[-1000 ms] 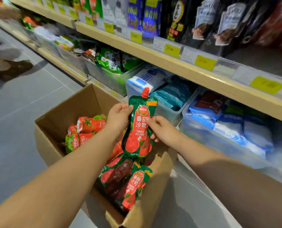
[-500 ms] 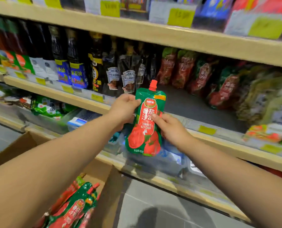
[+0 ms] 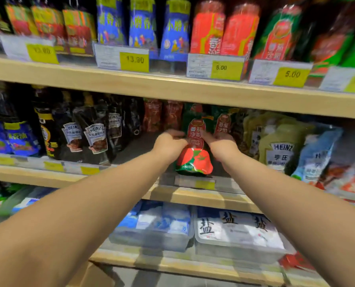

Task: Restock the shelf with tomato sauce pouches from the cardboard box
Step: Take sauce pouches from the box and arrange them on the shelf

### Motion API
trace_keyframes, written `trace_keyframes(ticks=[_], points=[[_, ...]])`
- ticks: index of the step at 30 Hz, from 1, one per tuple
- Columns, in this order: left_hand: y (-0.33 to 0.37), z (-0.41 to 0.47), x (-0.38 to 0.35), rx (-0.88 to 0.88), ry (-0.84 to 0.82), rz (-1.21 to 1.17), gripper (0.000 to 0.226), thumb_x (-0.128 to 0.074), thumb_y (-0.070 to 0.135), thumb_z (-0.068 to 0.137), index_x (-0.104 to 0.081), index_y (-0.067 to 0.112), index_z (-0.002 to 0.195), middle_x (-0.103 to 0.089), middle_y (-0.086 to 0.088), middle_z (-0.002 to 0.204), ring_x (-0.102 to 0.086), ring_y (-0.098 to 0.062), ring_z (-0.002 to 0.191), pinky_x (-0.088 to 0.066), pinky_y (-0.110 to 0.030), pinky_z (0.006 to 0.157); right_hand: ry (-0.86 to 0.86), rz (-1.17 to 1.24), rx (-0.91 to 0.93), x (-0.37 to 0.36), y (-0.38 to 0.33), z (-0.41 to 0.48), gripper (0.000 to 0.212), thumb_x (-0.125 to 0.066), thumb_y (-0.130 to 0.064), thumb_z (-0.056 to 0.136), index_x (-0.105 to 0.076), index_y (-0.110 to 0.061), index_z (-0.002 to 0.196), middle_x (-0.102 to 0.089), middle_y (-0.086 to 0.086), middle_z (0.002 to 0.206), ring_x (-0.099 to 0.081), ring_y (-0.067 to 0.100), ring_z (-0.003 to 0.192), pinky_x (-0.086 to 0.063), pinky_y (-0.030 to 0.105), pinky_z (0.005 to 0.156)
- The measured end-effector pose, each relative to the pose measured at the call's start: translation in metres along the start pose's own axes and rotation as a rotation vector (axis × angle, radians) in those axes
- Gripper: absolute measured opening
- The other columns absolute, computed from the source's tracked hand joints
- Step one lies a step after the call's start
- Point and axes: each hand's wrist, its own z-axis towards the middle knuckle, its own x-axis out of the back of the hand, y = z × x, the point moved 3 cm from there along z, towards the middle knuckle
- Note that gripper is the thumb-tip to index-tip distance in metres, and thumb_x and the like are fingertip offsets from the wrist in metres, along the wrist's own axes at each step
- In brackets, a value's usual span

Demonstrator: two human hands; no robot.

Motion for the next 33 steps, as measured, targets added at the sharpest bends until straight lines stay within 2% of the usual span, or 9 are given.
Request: trace_keyframes(ticks=[5,7,13,17,20,22,25,28,33], points=[[-0.003,0.027,-0.019,-0.028,0.028,0.076,0.043,-0.052,0.003,0.087,-0.049,0.003,0.130,-0.055,-0.018,0.132,-0.053,-0.032,0.119,-0.041,-0.033,0.104,-0.013,-0.147,0.033,-0.009,0.001,0.031,0.058,-0.051,-0.052,0.088,-0.054,-0.007,0.125,-0.059,0.014,0.129,-0.058,0.033,0.114,-0.048,0.035,0.092],[-0.015,0.029,-0.024,0.012,0.060,0.026,0.044,-0.053,0.000,0.086,-0.046,0.000,0.129,-0.053,-0.019,0.132,-0.051,-0.032,0.121,-0.040,-0.030,0.102,0.008,-0.207,0.053,-0.017,0.011,0.031,0.052,-0.052,-0.047,0.090,-0.053,-0.007,0.123,-0.059,0.013,0.127,-0.058,0.031,0.112,-0.040,0.026,0.081],[-0.035,0.021,-0.022,-0.017,0.040,0.102,0.045,-0.053,0.006,0.085,-0.047,0.009,0.130,-0.052,-0.012,0.134,-0.052,-0.024,0.117,-0.036,-0.019,0.084,0.037,-0.079,0.014,-0.026,0.028,0.027,0.046,-0.059,-0.041,0.086,-0.056,-0.008,0.119,-0.063,0.009,0.118,-0.061,0.028,0.104,-0.044,0.028,0.078],[-0.045,0.019,-0.019,0.048,-0.017,0.393,0.042,-0.052,0.017,0.084,-0.052,0.012,0.125,-0.060,-0.012,0.123,-0.058,-0.025,0.101,-0.049,-0.029,0.083,-0.003,-0.059,-0.148,-0.027,0.035,0.023,0.017,-0.057,-0.021,0.088,-0.058,-0.008,0.078,-0.061,0.014,0.090,-0.061,0.027,0.085,-0.052,0.038,0.079],[-0.046,0.024,-0.023,0.050,-0.084,0.543,0.042,-0.046,0.015,0.085,-0.052,0.014,0.126,-0.060,-0.012,0.122,-0.057,-0.029,0.104,-0.051,-0.033,0.089,-0.071,-0.017,-0.198,-0.027,0.042,0.024,0.030,-0.045,-0.009,0.092,-0.049,-0.015,0.063,-0.060,0.009,0.079,-0.059,0.023,0.074,-0.053,0.027,0.072],[-0.044,0.032,-0.028,0.043,-0.123,0.653,0.035,-0.045,0.017,0.089,-0.054,0.013,0.122,-0.062,-0.013,0.120,-0.058,-0.029,0.100,-0.049,-0.030,0.085,-0.112,0.043,-0.156,-0.026,0.042,0.022,0.032,-0.045,-0.007,0.092,-0.050,-0.021,0.065,-0.058,0.000,0.072,-0.057,0.013,0.064,-0.050,0.020,0.059],[-0.042,0.053,-0.034,0.010,-0.111,0.682,0.032,-0.046,0.026,0.091,-0.059,0.012,0.118,-0.063,-0.013,0.120,-0.059,-0.030,0.104,-0.042,-0.028,0.078,-0.081,-0.081,-0.095,-0.030,0.037,0.034,0.028,-0.037,-0.013,0.096,-0.060,-0.010,0.082,-0.062,0.012,0.090,-0.060,0.025,0.082,-0.043,0.028,0.071],[-0.052,0.068,-0.041,-0.020,-0.102,0.694,0.035,-0.042,0.020,0.093,-0.057,0.011,0.122,-0.059,-0.014,0.128,-0.055,-0.031,0.115,-0.043,-0.029,0.089,-0.052,-0.315,-0.007,-0.040,0.035,0.046,0.036,-0.029,-0.012,0.097,-0.061,-0.002,0.110,-0.062,0.016,0.120,-0.057,0.030,0.109,-0.037,0.026,0.078],[-0.068,0.097,-0.053,-0.077,-0.052,0.696,0.034,-0.039,0.015,0.091,-0.056,0.014,0.120,-0.059,-0.012,0.125,-0.055,-0.029,0.111,-0.040,-0.029,0.082,-0.036,-0.338,0.139,-0.052,0.044,0.075,0.034,-0.031,-0.009,0.096,-0.061,-0.004,0.113,-0.061,0.015,0.122,-0.055,0.030,0.110,-0.036,0.026,0.081]])
